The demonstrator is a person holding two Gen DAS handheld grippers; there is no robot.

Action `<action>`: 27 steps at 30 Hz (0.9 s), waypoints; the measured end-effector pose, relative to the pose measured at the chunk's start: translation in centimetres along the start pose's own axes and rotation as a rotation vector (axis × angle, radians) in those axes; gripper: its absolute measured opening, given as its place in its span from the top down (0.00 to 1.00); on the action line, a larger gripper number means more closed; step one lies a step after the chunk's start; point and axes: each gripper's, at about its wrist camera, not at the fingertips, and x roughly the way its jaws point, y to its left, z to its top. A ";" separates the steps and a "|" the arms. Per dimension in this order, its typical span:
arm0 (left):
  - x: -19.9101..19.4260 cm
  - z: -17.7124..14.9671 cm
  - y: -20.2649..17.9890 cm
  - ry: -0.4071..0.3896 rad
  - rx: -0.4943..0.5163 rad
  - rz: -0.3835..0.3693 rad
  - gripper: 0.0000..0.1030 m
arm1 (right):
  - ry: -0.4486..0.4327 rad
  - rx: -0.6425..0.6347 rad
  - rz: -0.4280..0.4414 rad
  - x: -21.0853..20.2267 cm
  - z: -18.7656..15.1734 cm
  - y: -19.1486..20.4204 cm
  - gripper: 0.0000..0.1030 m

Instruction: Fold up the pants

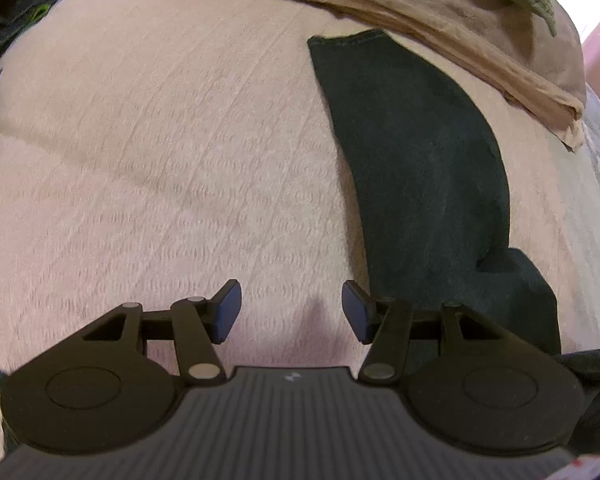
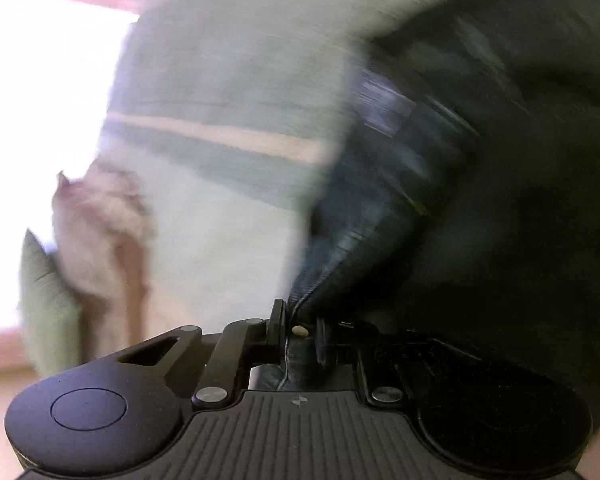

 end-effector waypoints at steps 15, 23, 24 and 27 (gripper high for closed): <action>3.8 10.3 -4.4 -0.147 0.064 -0.061 0.42 | -0.367 0.100 0.013 6.3 16.2 8.0 0.41; 9.9 11.7 -2.4 -0.111 -0.284 -0.236 0.39 | -0.282 0.040 -0.068 3.5 10.7 -0.5 0.41; 10.4 11.9 -1.7 -0.128 -0.359 -0.250 0.37 | -0.293 0.044 -0.078 2.5 10.3 -1.3 0.41; 12.7 13.0 -0.5 -0.141 -0.532 -0.279 0.43 | -0.327 0.009 -0.142 -0.4 9.9 -3.1 0.41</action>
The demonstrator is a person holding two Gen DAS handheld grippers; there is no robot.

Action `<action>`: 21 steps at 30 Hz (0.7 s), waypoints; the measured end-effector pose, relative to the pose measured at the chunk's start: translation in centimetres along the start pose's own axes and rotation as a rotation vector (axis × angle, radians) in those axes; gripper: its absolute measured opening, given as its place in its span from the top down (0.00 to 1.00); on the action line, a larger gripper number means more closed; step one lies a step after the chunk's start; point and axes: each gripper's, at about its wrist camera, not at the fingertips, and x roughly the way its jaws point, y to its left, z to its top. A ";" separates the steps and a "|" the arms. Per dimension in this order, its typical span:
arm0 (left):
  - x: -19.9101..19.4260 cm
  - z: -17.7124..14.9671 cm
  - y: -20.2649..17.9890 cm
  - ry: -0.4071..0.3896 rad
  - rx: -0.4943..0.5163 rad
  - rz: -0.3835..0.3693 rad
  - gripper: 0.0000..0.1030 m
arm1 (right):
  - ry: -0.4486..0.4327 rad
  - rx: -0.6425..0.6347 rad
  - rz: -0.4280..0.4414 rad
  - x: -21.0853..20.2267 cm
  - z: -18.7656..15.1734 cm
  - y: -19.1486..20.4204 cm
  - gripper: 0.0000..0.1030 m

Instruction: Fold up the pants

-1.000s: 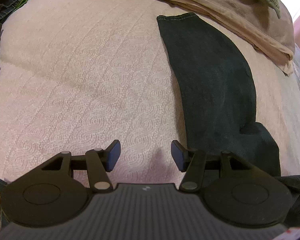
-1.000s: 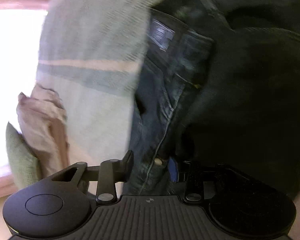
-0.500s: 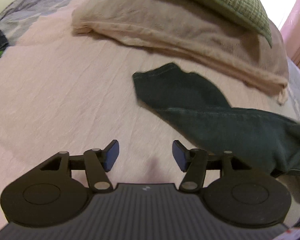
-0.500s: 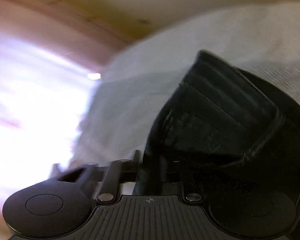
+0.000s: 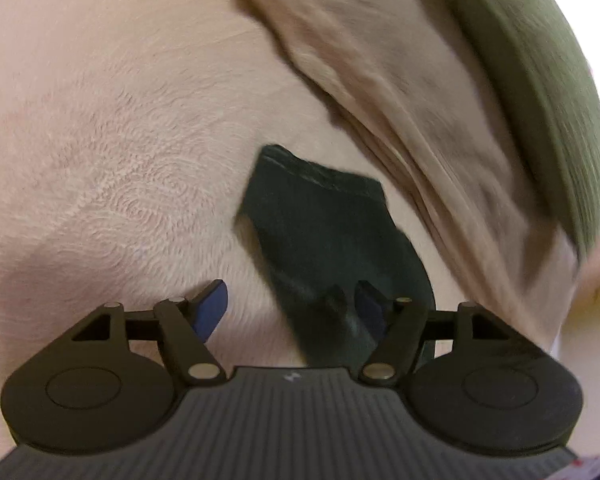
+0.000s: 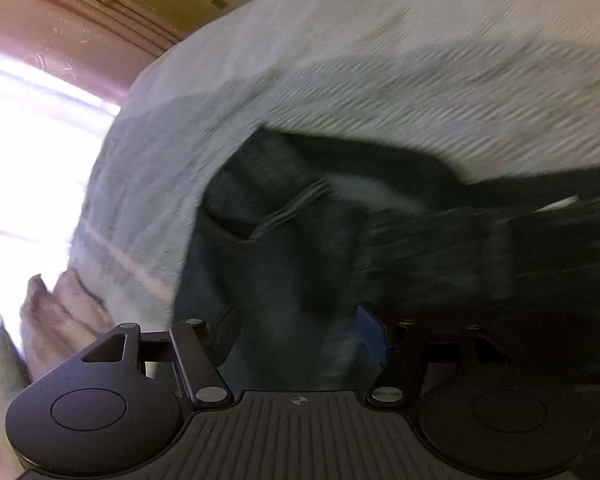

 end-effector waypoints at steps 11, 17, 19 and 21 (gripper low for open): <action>-13.4 2.7 -13.7 -0.312 0.406 0.033 0.96 | -0.041 -0.049 -0.097 -2.5 0.8 -1.7 0.41; -4.8 6.4 -22.2 -0.255 0.651 0.209 0.71 | -0.024 -0.057 -0.093 -1.2 0.2 -1.0 0.41; -3.0 6.3 -19.7 -0.192 0.640 0.255 0.72 | 0.000 -0.073 -0.082 -1.2 -0.3 -0.7 0.41; -2.7 6.3 -14.9 -0.136 0.551 0.260 0.69 | 0.006 -0.093 -0.063 -1.7 -0.5 -0.7 0.41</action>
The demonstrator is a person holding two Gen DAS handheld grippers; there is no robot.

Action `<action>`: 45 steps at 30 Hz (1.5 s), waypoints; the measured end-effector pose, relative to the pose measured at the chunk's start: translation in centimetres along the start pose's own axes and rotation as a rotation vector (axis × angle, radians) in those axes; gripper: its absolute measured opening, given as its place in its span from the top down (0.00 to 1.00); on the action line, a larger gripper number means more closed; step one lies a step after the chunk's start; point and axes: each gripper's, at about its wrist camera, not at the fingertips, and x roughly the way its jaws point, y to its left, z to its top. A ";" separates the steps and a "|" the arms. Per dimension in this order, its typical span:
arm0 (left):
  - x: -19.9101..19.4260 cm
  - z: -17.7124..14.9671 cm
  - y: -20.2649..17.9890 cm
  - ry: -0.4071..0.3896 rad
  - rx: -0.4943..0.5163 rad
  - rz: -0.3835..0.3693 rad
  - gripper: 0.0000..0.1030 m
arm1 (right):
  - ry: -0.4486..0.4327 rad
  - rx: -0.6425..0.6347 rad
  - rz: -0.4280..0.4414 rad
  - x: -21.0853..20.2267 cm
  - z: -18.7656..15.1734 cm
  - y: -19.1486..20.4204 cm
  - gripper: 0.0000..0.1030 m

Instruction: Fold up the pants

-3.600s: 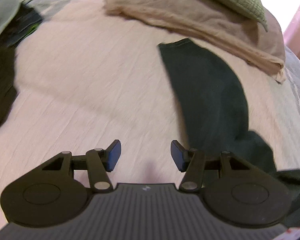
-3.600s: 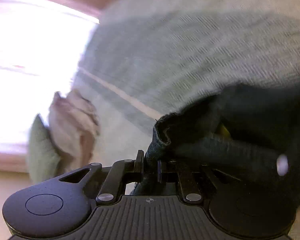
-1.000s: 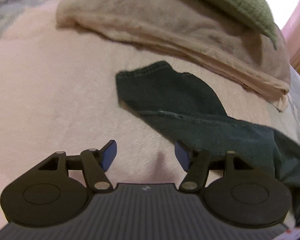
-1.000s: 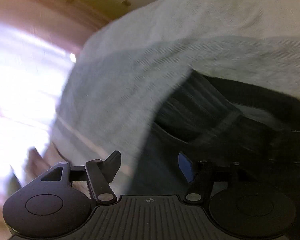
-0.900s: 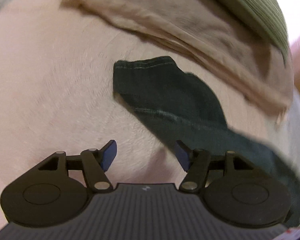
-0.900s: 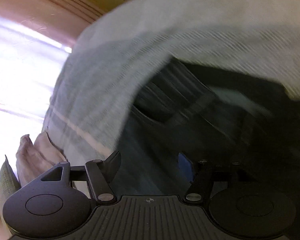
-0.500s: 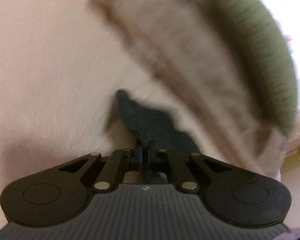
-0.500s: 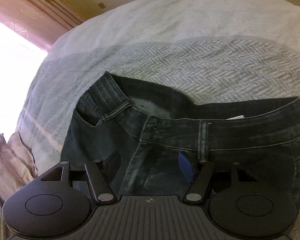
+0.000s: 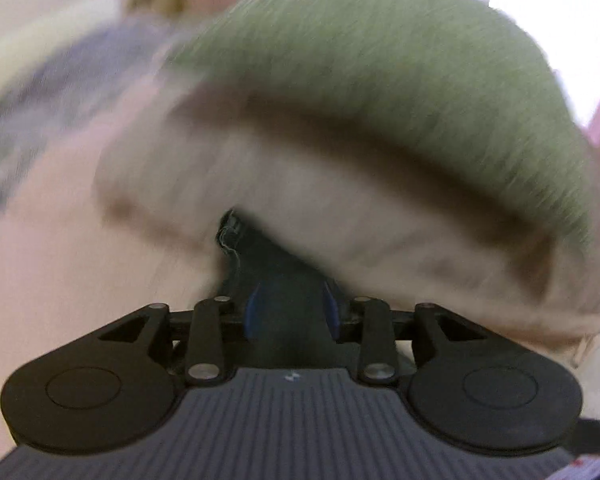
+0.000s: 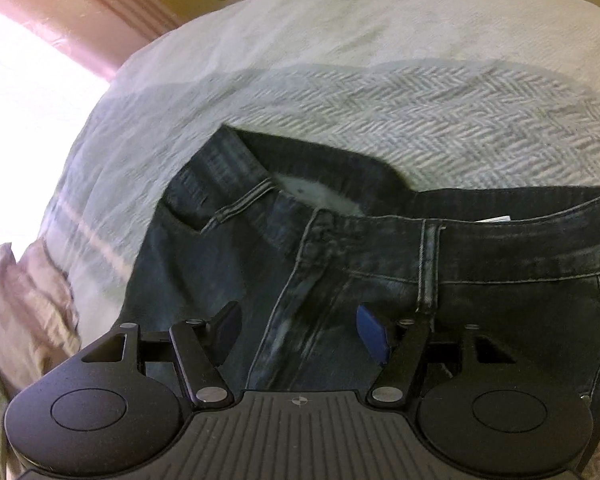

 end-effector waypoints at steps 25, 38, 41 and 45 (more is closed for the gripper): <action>7.2 -10.6 9.4 -0.090 0.097 0.196 0.85 | -0.112 -0.015 -0.139 -6.6 -3.7 -7.7 0.41; -18.5 -25.0 21.0 0.070 -0.206 0.186 0.61 | -0.142 -0.053 0.020 -7.0 -0.9 -18.4 0.41; -24.8 -31.2 22.7 0.091 -0.246 0.235 0.51 | -0.120 -0.054 0.122 -5.4 -0.1 -19.6 0.42; -30.1 -38.8 23.9 0.126 -0.357 0.227 0.48 | -0.081 -0.090 0.206 -5.6 0.8 -19.9 0.52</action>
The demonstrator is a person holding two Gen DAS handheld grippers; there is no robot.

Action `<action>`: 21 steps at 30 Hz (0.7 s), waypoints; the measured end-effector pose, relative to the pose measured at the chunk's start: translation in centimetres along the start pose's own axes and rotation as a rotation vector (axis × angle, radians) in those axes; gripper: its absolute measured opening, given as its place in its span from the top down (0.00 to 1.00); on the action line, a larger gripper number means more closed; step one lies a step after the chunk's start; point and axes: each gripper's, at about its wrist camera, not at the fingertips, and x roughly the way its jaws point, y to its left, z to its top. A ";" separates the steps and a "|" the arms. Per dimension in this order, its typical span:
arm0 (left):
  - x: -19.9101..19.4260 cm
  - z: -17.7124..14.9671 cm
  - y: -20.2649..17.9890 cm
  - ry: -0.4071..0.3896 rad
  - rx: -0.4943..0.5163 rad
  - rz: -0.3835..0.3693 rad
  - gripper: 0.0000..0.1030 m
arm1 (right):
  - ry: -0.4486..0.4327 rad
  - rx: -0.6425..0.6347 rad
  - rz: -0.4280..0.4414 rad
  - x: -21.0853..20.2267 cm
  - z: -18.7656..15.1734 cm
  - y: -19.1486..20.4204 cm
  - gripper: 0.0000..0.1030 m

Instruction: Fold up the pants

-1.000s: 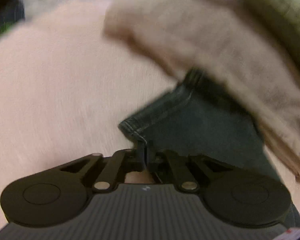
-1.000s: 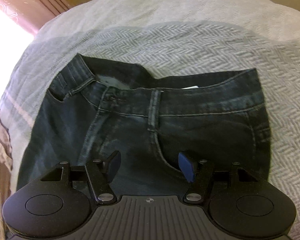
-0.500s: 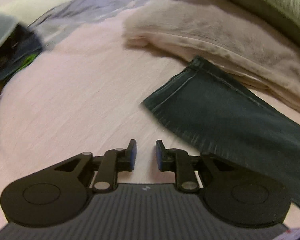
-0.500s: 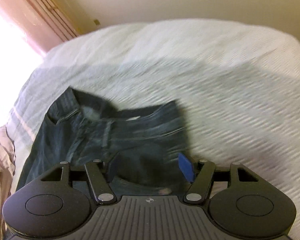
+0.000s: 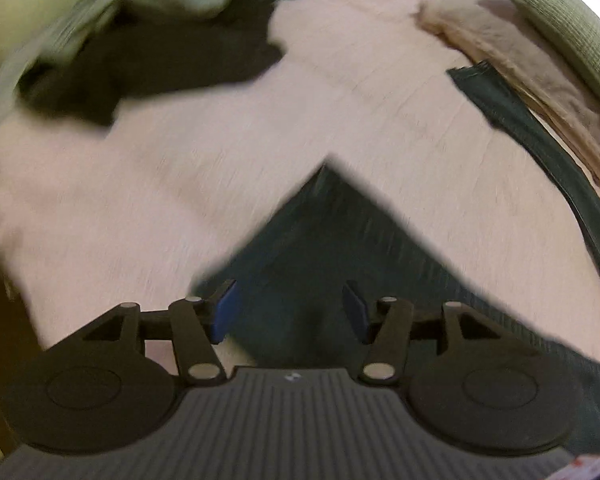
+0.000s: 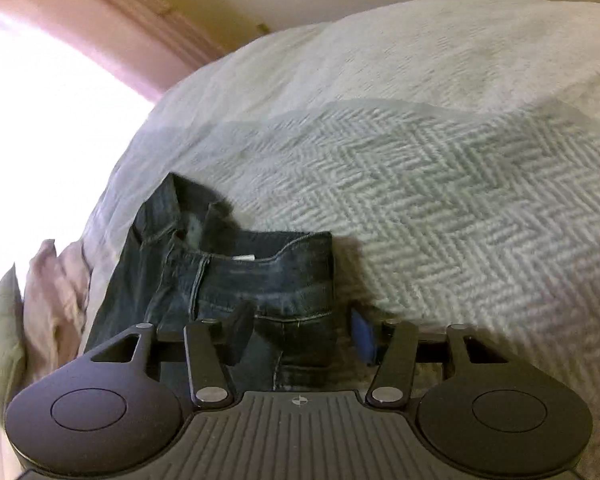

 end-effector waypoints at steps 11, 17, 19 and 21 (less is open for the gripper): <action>3.5 -3.5 2.0 -0.085 -0.205 -0.033 0.99 | 0.050 -0.040 0.003 0.6 0.1 0.3 0.99; -4.5 1.4 1.1 -0.340 -0.060 -0.174 0.97 | -0.041 -0.069 0.093 -4.8 1.4 1.9 0.99; -3.3 0.5 2.7 -0.270 -0.067 -0.136 0.97 | -0.016 -0.075 0.071 -6.1 1.0 0.7 1.00; -0.1 -1.6 3.9 -0.147 -0.010 -0.014 0.94 | 0.027 -0.065 0.023 -6.2 -0.4 -0.9 0.99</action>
